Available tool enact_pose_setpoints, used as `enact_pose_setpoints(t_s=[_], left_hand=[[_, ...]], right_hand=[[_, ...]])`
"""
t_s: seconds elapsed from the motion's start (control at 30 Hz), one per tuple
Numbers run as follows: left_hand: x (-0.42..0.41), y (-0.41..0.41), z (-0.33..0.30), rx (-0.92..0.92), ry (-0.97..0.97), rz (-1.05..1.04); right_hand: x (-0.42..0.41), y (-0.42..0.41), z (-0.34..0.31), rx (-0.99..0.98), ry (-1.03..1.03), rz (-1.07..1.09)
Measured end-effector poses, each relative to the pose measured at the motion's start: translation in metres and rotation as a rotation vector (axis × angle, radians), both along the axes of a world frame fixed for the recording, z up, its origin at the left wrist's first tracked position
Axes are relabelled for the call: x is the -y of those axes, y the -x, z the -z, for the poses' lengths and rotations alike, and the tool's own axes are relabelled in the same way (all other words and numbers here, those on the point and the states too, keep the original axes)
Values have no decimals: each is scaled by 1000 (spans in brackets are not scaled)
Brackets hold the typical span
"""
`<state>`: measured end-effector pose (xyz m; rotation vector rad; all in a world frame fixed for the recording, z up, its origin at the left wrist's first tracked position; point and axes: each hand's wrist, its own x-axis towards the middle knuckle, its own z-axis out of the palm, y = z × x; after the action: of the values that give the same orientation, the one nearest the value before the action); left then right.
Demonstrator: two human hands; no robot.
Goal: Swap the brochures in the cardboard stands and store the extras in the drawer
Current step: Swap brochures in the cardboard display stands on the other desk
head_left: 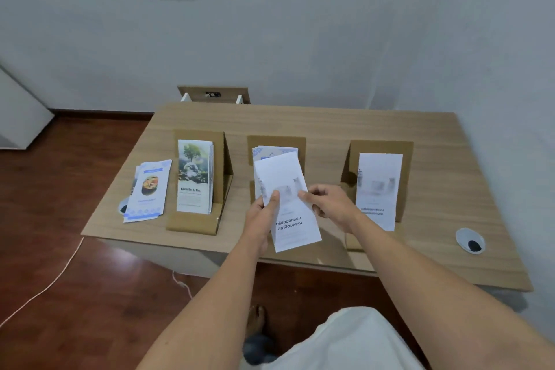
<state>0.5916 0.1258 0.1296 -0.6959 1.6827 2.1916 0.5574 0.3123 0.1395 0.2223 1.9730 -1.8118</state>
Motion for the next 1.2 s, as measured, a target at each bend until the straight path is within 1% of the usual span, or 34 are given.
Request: enact_pose_setpoints(t_s=[0.13, 0.27, 0.4, 0.53, 0.63, 0.77, 0.9, 1.03, 1.2], left_hand=[[42, 5, -3, 11, -46, -29], [107, 16, -5, -30, -19, -59], [184, 24, -2, -25, -40, -109], [265, 25, 0, 20, -60, -197], [315, 23, 0, 47, 3, -258], [362, 35, 3, 89, 173, -283], [391, 54, 10, 104, 311, -340], [408, 67, 14, 89, 399, -274], [418, 98, 26, 181, 494, -176]], right_hand=[[47, 7, -3, -10, 2, -34], [109, 16, -8, -54, -63, -59], [190, 28, -9, -28, -34, -57], [280, 36, -4, -7, -1, -68], [334, 37, 0, -7, -11, -87], [385, 50, 6, -5, -47, -141], [422, 71, 20, 8, -126, -93], [447, 90, 39, 39, -169, -3], [465, 103, 57, 46, -272, 99]])
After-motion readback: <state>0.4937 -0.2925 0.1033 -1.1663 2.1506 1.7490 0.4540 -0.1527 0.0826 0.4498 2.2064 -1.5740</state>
